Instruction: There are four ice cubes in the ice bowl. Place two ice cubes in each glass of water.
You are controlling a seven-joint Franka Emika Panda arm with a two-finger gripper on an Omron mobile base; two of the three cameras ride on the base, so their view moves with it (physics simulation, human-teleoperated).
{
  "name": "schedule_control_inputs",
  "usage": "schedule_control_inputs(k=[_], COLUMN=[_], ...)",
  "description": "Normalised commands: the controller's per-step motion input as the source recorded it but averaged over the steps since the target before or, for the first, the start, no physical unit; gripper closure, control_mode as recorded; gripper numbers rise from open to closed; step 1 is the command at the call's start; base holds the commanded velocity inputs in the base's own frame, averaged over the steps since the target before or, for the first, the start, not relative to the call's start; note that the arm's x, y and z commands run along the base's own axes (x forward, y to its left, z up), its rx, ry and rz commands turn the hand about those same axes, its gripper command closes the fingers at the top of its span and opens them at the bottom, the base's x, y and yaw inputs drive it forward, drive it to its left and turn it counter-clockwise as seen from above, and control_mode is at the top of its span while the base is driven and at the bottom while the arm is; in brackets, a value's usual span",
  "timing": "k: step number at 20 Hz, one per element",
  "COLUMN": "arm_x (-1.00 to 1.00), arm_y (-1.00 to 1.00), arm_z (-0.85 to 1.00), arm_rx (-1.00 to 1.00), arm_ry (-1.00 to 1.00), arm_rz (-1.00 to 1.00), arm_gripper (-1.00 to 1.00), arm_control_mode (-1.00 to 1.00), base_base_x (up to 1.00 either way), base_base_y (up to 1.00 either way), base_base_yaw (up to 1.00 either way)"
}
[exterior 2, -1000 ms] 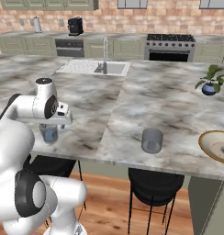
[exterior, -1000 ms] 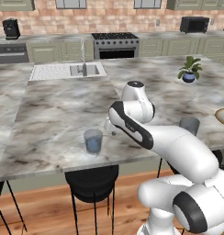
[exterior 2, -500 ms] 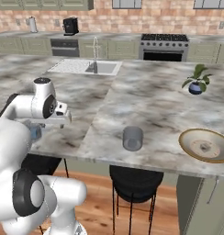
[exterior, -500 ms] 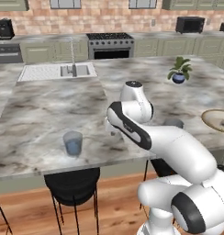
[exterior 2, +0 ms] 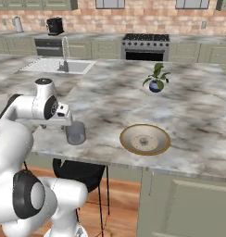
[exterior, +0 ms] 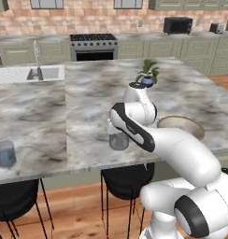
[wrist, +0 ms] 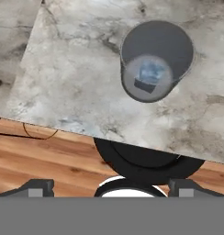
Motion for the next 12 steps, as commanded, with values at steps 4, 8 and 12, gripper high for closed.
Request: schedule_control_inputs(k=[4, 8, 12], arm_x=[0.00, 0.00, 0.00], arm_y=[0.00, 0.00, 0.00], arm_z=[0.00, 0.00, 0.00], arm_rx=[0.00, 0.00, 0.00], arm_ry=[0.00, 0.00, 0.00], arm_rz=[0.00, 0.00, 0.00], arm_gripper=[-1.00, -1.00, -1.00], arm_control_mode=[1.00, 1.00, 1.00], base_base_x=[0.05, 0.06, 0.00], base_base_y=[-0.81, -0.19, 0.00], base_base_yaw=[-0.02, 0.00, 0.00])
